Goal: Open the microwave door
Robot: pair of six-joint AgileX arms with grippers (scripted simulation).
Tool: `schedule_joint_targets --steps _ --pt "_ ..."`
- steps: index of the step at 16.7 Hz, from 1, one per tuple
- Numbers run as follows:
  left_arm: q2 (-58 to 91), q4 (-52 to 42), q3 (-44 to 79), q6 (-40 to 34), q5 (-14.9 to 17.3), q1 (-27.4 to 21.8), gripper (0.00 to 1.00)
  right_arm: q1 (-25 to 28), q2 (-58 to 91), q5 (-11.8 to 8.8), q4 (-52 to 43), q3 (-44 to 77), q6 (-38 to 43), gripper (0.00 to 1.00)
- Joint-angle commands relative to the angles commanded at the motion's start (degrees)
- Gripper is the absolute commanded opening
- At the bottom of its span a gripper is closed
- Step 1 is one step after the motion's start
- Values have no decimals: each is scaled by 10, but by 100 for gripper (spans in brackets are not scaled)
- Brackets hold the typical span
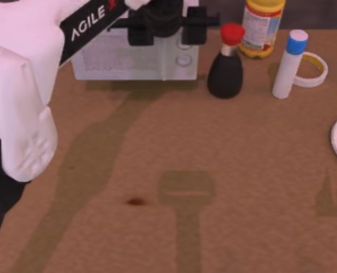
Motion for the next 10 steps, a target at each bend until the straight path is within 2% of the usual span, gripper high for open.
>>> schedule_joint_targets --steps 3,10 --pt "0 0 0 0 0 0 2 0 0 0 0 0 0 100" --pt "0 0 0 0 0 0 0 0 0 0 0 0 0 100"
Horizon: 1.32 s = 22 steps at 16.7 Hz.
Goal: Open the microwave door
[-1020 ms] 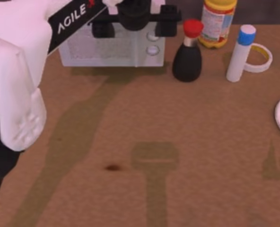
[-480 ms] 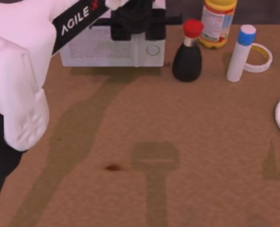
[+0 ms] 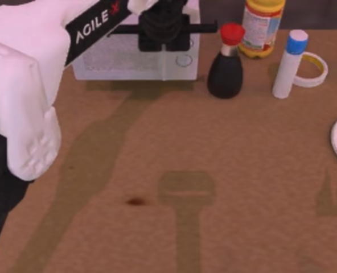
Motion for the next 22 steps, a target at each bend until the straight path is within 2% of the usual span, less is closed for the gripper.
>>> schedule_joint_targets --steps 11,22 --pt "-83 60 -148 -15 -8 -16 0 0 0 0 0 0 0 100" --pt "-85 61 -150 -15 -8 -16 0 0 0 0 0 0 0 100"
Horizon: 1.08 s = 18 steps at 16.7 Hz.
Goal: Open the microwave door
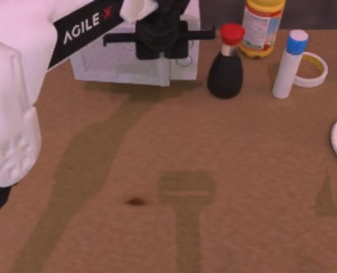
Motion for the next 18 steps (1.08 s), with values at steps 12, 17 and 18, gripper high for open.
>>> schedule_joint_targets --steps 12,17,18 --pt "0 0 0 0 0 0 0 0 0 0 0 0 0 100" --pt "-3 6 -10 4 5 -3 0 0 0 0 0 0 0 100" --pt "-12 13 -24 12 7 -2 0 0 0 0 0 0 0 100"
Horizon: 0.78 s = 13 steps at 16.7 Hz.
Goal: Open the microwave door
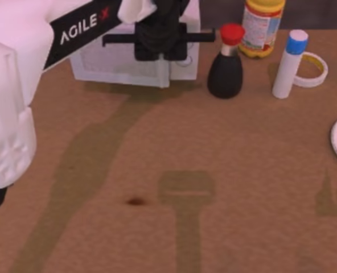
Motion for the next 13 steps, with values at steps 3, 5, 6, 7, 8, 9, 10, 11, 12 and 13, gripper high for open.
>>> schedule_joint_targets --steps 3,5,6,7,8,9,10,11,12,13 --pt "-33 28 -54 27 12 4 0 0 0 0 0 0 0 100" --pt "-48 42 -79 41 18 6 0 0 0 0 0 0 0 100" --pt "-51 44 -82 43 19 6 0 0 0 0 0 0 0 100" --pt "-51 44 -82 43 19 6 0 0 0 0 0 0 0 100" --pt "-51 44 -82 43 19 6 0 0 0 0 0 0 0 100" --pt "-51 44 -82 43 19 6 0 0 0 0 0 0 0 100" --pt "-51 44 -82 43 19 6 0 0 0 0 0 0 0 100" --pt "-51 44 -82 43 19 6 0 0 0 0 0 0 0 100" --pt "-51 44 -82 43 19 6 0 0 0 0 0 0 0 100" --pt "-51 44 -82 43 19 6 0 0 0 0 0 0 0 100"
